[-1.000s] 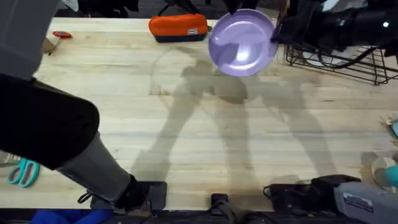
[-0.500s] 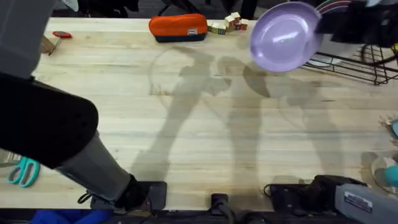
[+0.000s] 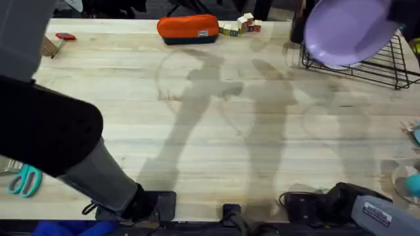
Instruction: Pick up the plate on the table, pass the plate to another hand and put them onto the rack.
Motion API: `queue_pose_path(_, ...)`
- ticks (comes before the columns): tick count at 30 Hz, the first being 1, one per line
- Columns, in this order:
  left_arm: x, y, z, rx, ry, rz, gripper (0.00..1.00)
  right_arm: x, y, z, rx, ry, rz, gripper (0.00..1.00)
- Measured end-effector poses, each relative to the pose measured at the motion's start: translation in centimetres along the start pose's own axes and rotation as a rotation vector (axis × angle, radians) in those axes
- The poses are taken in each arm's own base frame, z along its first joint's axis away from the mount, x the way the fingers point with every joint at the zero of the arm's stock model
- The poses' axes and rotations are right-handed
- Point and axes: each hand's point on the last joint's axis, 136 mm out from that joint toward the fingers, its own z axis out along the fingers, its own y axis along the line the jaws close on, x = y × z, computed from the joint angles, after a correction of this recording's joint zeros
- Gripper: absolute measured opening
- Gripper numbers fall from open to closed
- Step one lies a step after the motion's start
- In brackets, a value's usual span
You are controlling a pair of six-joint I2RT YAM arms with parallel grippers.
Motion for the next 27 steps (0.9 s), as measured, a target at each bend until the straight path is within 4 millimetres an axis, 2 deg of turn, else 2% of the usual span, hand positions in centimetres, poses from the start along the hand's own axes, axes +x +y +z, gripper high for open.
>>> queue_pose_path(6, 0.0, 0.0, 0.0, 0.0, 0.0, 0.0, 0.995, -2.6, -3.2, -1.3, 0.119, -0.108, -0.204, 0.028)
queue_pose_path(17, 0.0, 0.0, 0.0, 0.0, 0.0, 0.0, 0.995, -4.6, -5.8, -2.0, 0.251, -0.149, -0.594, 0.028)
queue_pose_path(27, 0.0, 0.0, 0.0, 0.0, 0.0, 0.0, 0.995, -4.8, -9.1, 0.2, 0.339, -0.149, -0.676, 0.028)
